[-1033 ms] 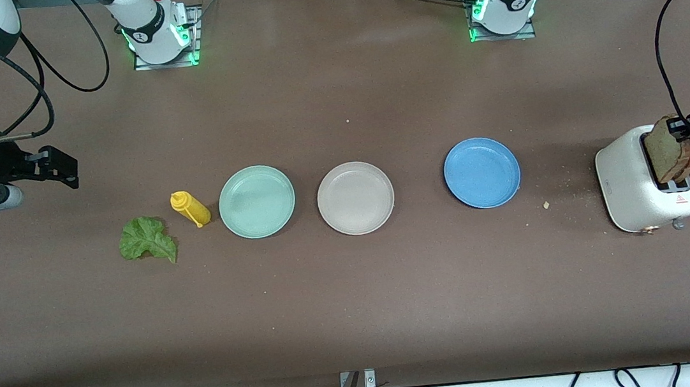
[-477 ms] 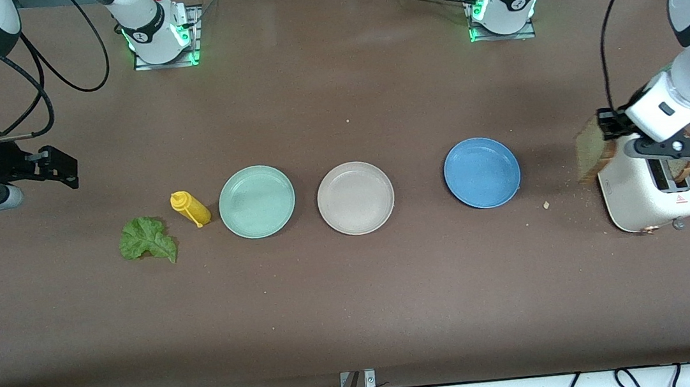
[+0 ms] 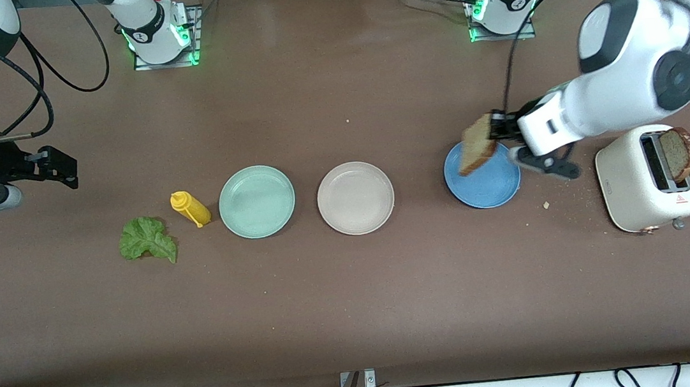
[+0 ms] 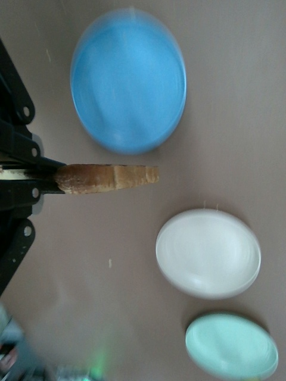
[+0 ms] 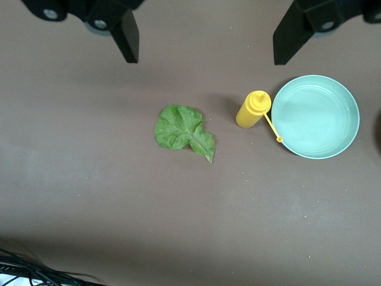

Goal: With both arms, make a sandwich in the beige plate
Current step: 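Carry the bread slice with the left gripper onto the beige plate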

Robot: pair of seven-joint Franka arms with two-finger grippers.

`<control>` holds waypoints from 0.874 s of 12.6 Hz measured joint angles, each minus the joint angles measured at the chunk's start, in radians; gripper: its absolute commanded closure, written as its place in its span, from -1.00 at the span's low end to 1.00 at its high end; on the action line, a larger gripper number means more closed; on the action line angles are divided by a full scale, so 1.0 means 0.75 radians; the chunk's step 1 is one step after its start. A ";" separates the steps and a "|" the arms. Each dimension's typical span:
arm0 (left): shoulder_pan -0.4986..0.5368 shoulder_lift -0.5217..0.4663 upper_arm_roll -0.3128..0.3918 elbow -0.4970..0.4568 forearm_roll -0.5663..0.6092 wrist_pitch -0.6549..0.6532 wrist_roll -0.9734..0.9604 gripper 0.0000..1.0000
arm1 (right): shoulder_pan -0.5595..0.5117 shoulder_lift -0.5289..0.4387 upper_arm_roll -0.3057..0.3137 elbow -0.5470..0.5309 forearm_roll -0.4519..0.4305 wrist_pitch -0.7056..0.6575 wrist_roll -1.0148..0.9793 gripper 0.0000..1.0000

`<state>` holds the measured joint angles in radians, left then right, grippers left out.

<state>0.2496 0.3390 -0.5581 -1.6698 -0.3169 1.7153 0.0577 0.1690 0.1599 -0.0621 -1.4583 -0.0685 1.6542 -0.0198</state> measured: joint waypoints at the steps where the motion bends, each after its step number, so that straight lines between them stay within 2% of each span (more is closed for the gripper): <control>1: -0.014 0.072 0.000 0.033 -0.089 0.008 0.000 1.00 | 0.000 0.000 0.000 0.000 0.000 0.000 0.000 -1.00; 5: -0.055 0.253 -0.001 0.088 -0.414 0.120 0.036 1.00 | 0.000 0.000 0.000 0.000 0.000 0.000 0.000 -1.00; 8: -0.172 0.408 -0.002 0.090 -0.608 0.311 0.171 1.00 | 0.000 0.000 0.000 0.000 0.000 0.000 0.000 -1.00; 11: -0.240 0.529 -0.002 0.097 -0.653 0.507 0.376 1.00 | 0.000 0.000 0.000 0.000 0.000 0.000 0.000 -1.00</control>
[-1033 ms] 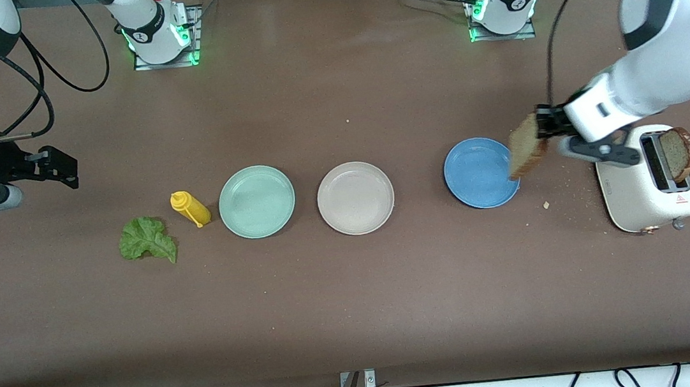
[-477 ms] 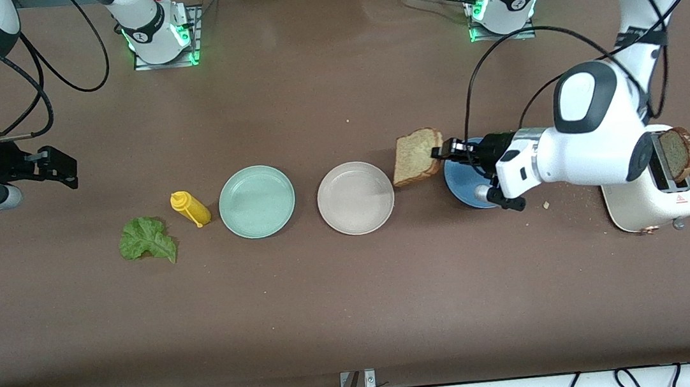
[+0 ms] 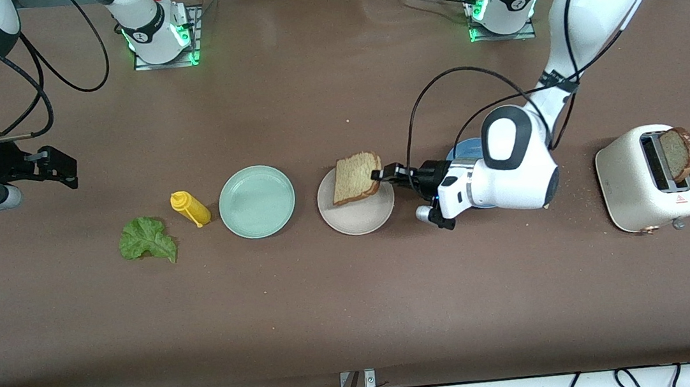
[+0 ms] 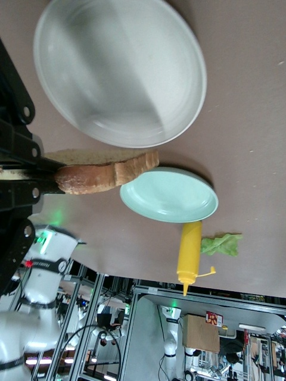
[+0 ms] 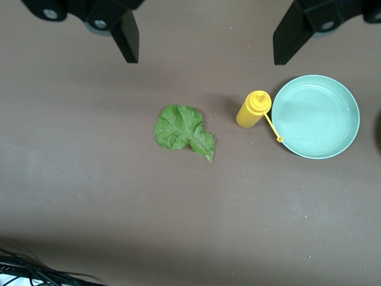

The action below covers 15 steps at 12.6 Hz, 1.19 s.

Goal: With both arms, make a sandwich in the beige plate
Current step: 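Carry the bread slice with the left gripper onto the beige plate, then open the left gripper to release the bread and lift away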

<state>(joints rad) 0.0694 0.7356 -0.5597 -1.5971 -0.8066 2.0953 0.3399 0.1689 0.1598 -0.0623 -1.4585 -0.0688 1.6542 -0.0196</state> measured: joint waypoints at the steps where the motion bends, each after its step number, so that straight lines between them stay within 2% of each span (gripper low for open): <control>1: 0.004 0.024 0.003 0.005 0.000 0.022 0.076 1.00 | 0.000 0.000 0.000 0.000 0.000 0.000 0.000 -1.00; 6: 0.015 0.150 0.018 0.007 -0.222 0.100 0.556 1.00 | 0.000 0.000 0.000 0.000 0.000 0.000 0.000 -1.00; 14: 0.009 0.200 0.014 -0.049 -0.235 0.097 0.587 1.00 | -0.002 0.002 -0.002 -0.001 0.000 -0.002 0.003 -1.00; 15: 0.008 0.201 0.014 -0.055 -0.235 0.097 0.587 0.11 | -0.002 0.004 -0.003 -0.001 0.000 -0.002 0.003 -1.00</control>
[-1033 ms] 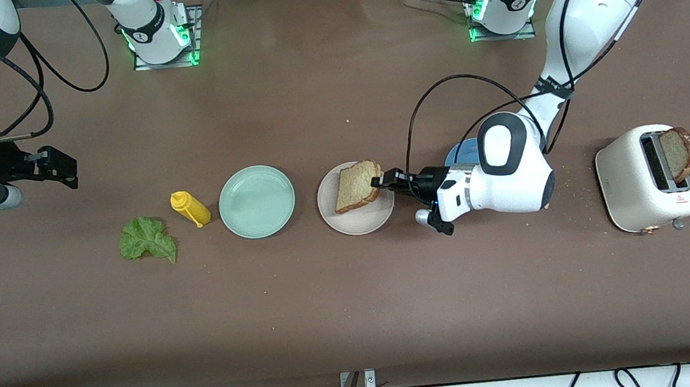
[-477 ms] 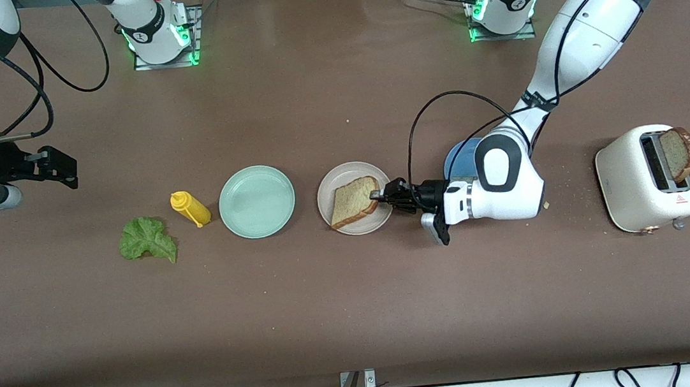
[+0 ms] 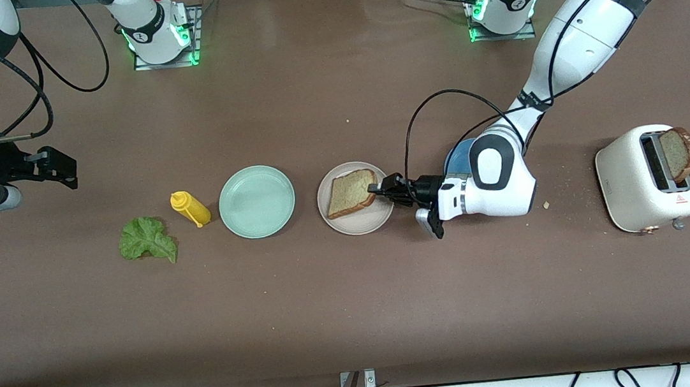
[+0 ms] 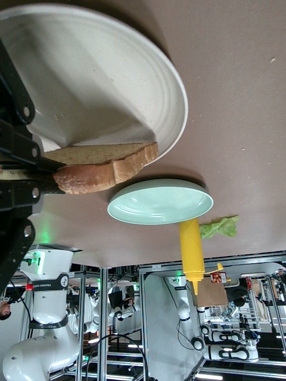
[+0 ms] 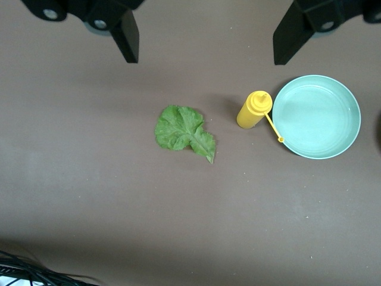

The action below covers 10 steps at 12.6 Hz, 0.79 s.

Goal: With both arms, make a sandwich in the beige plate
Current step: 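Open the left gripper to release the bread and lift away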

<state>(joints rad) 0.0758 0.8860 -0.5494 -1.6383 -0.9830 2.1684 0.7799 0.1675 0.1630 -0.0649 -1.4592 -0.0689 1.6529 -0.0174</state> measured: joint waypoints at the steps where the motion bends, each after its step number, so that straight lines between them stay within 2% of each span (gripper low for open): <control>1: 0.000 0.000 0.000 -0.004 0.000 0.000 0.000 -0.96 | 0.000 0.001 -0.001 0.000 0.000 0.000 0.000 -1.00; 7: 0.021 0.000 0.020 0.001 0.012 0.001 0.124 -1.00 | -0.010 0.004 -0.015 -0.005 -0.001 -0.017 0.002 -1.00; 10: 0.045 -0.001 0.026 0.016 0.138 0.001 0.144 -1.00 | -0.010 0.005 -0.018 -0.007 -0.001 -0.034 0.002 -1.00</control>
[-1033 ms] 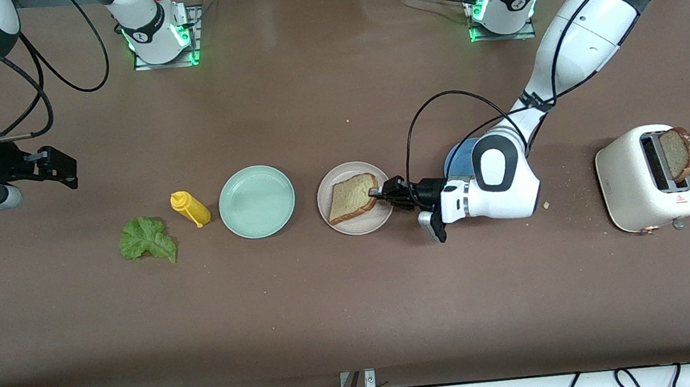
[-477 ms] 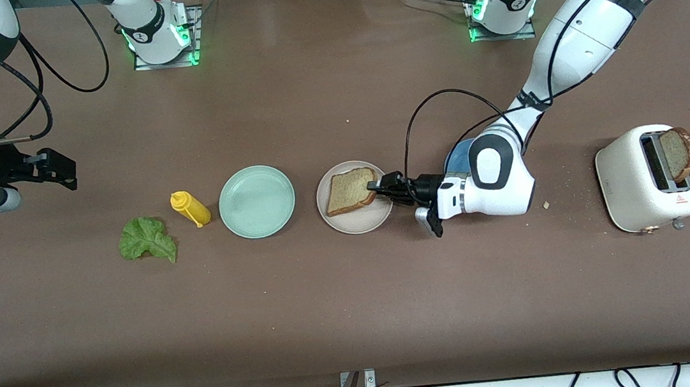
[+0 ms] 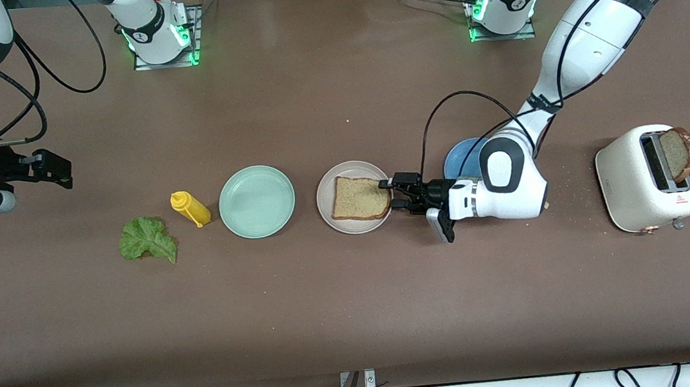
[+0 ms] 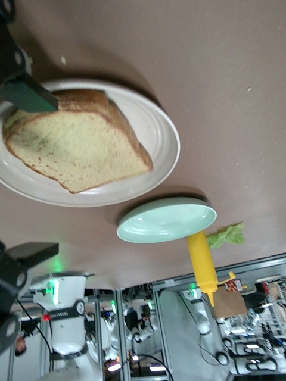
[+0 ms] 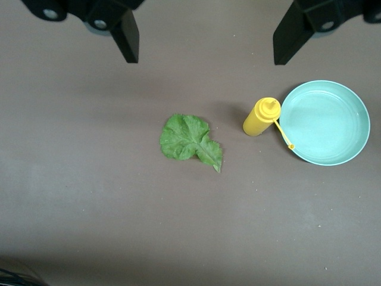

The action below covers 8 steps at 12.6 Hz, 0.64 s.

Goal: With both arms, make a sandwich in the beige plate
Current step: 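Open the left gripper to release the bread and lift away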

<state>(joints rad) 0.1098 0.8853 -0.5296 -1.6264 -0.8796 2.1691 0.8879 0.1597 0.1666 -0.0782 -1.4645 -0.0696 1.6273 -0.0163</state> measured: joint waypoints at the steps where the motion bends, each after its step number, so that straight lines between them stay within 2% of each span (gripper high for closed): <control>1: 0.008 -0.002 0.000 0.008 0.051 0.000 0.000 -1.00 | 0.000 0.000 -0.001 0.000 -0.001 -0.005 0.000 -1.00; 5: 0.066 -0.028 0.001 0.022 0.302 -0.039 -0.053 -1.00 | -0.003 -0.001 -0.025 0.000 -0.002 -0.045 0.013 -1.00; 8: 0.125 -0.100 0.000 0.088 0.555 -0.239 -0.231 -1.00 | -0.003 0.001 -0.051 -0.001 -0.001 -0.059 0.025 -1.00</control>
<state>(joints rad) 0.2033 0.8101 -0.5297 -1.5605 -0.4636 1.9895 0.7143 0.1578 0.1672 -0.1166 -1.4656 -0.0700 1.5829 0.0025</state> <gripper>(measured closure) 0.000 0.000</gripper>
